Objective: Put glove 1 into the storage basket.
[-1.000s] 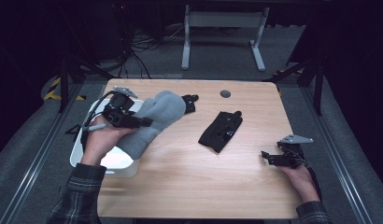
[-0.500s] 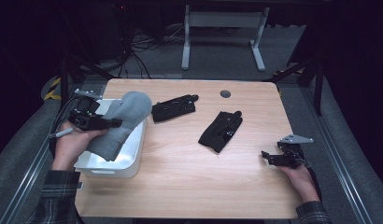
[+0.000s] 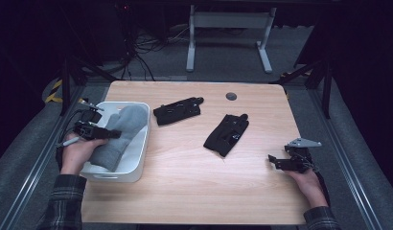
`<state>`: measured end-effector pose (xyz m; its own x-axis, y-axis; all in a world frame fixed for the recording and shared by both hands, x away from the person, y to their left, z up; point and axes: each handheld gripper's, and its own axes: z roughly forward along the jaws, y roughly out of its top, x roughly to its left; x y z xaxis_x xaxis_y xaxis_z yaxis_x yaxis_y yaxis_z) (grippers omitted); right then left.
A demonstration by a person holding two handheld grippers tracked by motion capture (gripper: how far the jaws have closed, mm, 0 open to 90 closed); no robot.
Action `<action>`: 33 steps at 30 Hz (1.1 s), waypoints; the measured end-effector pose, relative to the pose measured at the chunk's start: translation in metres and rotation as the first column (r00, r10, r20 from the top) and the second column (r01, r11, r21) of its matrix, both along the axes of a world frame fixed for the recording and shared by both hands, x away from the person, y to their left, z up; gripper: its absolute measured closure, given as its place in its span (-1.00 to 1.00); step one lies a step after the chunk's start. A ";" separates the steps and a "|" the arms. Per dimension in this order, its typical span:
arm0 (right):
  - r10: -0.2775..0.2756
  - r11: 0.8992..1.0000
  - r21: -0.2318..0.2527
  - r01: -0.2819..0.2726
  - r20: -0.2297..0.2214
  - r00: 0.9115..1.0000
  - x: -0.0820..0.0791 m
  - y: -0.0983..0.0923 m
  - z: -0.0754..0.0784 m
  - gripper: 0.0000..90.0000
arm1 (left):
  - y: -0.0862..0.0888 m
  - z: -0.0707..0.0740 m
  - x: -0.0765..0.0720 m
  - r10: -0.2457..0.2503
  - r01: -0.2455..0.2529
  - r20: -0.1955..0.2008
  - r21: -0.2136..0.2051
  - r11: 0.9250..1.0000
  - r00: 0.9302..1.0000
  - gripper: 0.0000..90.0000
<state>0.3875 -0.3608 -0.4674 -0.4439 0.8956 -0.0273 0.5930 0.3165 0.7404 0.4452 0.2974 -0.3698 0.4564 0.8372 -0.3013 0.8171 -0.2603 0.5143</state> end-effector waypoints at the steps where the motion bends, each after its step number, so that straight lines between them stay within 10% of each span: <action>1: 0.000 1.000 0.000 0.000 0.000 1.000 0.000 0.000 0.000 -0.64 | 0.000 -0.007 0.003 0.017 -0.016 -0.020 0.016 1.000 1.000 0.51; 18: 0.000 1.000 0.000 0.000 0.000 1.000 0.000 0.000 0.000 -0.64 | -0.008 -0.043 0.022 0.048 -0.039 -0.085 0.105 0.994 0.995 0.13; 25: 0.000 1.000 0.000 0.000 0.000 1.000 0.000 0.000 0.000 -0.64 | -0.009 -0.040 0.019 0.056 -0.051 -0.031 0.153 0.987 0.998 -0.40; 33: 0.000 1.000 0.000 0.000 0.000 1.000 0.000 0.000 0.000 -0.64 | -0.006 -0.025 0.009 0.052 -0.057 0.048 0.129 0.990 0.998 -0.55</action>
